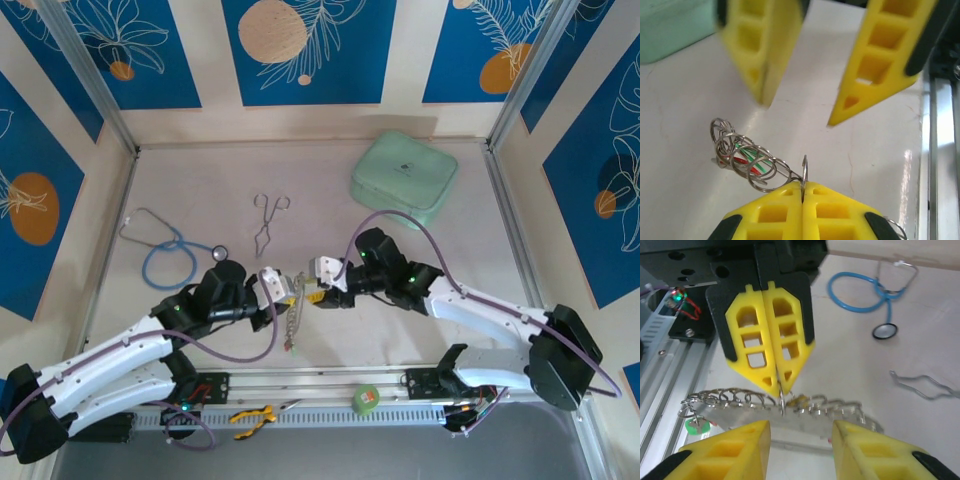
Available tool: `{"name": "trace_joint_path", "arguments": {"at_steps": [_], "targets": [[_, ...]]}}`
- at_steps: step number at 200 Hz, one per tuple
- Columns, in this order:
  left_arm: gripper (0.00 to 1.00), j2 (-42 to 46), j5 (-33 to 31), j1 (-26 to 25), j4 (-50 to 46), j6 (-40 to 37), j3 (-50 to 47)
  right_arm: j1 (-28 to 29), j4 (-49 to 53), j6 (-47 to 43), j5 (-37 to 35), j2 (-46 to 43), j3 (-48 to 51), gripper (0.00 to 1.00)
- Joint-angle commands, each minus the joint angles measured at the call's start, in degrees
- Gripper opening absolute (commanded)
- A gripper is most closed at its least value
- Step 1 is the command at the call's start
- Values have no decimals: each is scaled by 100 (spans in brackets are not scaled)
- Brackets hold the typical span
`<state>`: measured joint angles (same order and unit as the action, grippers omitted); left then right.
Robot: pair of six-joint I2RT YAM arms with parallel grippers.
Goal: Put the keys on the keyring
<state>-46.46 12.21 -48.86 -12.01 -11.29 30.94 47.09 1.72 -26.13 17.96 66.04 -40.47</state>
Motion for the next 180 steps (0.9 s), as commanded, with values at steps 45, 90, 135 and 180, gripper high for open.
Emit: {"name": "trace_joint_path", "arguments": {"at_steps": [45,90,135,180], "targets": [[0,-320,-2041,41,-1510,3763,1141,360,194,1782,-1262,-742,227,30],[0,-726,-1933,43,-2464,5646,1760,1393,-742,3150,-1819,-99,164,23],[0,-1036,-1938,42,-3298,6859,2254,1856,-1836,3390,-2549,849,292,29],[0,-1242,-1495,43,-3662,8015,2270,1875,-3156,3419,-2661,1575,526,36]]}}
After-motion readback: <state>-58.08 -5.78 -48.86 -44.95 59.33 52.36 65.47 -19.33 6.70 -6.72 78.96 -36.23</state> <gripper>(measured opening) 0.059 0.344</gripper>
